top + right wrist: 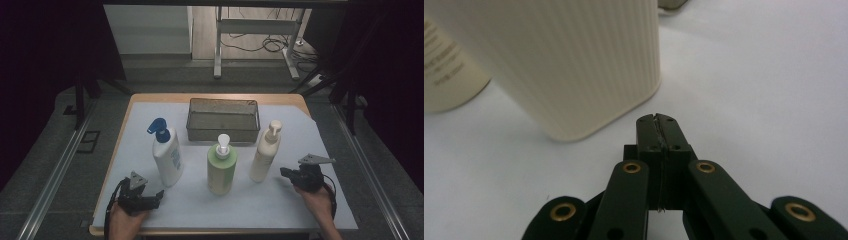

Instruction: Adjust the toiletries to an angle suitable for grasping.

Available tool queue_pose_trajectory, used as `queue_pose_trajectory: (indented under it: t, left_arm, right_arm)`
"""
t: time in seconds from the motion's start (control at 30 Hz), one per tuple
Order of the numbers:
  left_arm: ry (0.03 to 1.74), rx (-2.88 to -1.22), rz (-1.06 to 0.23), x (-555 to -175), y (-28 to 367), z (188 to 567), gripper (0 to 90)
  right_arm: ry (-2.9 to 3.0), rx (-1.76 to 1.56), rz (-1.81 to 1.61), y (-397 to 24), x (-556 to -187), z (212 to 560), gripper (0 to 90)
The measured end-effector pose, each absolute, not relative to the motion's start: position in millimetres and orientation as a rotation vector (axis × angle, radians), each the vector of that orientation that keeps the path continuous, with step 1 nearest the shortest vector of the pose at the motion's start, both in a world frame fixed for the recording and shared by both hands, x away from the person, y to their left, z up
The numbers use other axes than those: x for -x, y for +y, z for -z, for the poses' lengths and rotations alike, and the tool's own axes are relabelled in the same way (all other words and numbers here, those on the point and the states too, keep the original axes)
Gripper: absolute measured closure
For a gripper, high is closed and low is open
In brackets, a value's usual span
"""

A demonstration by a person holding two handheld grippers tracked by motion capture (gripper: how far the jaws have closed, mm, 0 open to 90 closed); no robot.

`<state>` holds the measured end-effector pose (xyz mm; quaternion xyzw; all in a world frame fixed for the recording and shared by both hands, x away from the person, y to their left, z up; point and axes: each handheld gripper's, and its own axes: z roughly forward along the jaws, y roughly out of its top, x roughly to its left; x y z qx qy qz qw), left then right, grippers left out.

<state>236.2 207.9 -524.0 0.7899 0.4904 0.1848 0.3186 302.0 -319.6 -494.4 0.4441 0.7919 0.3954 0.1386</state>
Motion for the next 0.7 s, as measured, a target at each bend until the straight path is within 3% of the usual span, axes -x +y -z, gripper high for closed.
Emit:
queue_pose_trajectory:
  t: [0.7]
  left_arm:
    - [1.290, -2.076, -0.486, -236, 208, 524, 12.5]
  right_arm:
    - [2.290, -1.301, -1.036, -289, -341, 505, 89.3]
